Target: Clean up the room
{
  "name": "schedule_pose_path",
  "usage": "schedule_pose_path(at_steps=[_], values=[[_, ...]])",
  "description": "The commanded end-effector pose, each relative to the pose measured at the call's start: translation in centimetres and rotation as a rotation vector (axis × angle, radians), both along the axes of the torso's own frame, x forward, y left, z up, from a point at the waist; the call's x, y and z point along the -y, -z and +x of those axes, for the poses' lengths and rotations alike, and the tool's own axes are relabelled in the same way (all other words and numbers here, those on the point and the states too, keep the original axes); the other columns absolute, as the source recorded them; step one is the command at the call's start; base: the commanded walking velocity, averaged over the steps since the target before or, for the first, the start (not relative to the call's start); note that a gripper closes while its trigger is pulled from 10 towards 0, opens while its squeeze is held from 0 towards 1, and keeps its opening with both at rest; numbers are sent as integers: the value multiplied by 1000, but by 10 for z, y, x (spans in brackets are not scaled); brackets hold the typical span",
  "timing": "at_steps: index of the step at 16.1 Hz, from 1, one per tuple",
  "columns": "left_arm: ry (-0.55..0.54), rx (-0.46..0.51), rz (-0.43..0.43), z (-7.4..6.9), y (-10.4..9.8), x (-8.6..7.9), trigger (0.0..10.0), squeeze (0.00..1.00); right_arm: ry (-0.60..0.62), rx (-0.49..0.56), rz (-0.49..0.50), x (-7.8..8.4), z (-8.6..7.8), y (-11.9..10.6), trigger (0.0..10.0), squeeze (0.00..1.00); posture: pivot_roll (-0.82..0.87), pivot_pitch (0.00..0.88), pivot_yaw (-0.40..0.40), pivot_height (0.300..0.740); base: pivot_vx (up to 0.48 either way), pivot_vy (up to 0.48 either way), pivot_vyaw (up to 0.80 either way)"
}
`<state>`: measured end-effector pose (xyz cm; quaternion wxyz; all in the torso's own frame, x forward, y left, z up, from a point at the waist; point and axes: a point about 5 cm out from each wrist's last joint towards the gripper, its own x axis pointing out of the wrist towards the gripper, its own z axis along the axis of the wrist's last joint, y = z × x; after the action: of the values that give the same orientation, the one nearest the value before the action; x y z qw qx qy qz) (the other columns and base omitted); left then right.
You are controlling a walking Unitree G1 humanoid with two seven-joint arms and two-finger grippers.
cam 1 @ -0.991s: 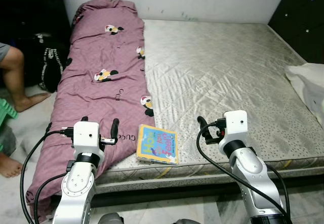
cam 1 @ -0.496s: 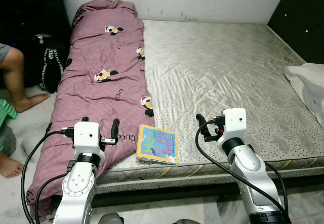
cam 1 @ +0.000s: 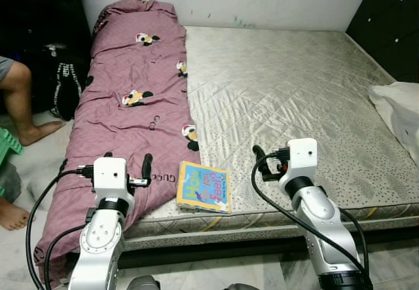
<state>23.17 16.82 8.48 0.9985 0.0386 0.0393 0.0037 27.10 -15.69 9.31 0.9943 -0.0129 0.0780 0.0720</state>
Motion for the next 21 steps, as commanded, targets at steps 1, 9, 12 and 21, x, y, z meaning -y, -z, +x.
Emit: schedule_pose_path(at_steps=[1,9,12,21], values=[[37,19,25,1,-2,4,10000,0,41,7,0,8,-1,0,10000,0,-58,0,-47,740,0,0,0],[172,53,71,28,-7,15,10000,0,191,43,6,27,-14,-2,10000,0,-158,0,69,740,0,0,0],[181,50,59,31,-6,21,10000,0,230,66,7,34,-12,-7,10000,0,-160,0,78,740,0,0,0],[89,7,109,7,7,-6,10000,0,157,88,21,21,-7,-4,10000,0,-98,0,12,740,0,0,0]])
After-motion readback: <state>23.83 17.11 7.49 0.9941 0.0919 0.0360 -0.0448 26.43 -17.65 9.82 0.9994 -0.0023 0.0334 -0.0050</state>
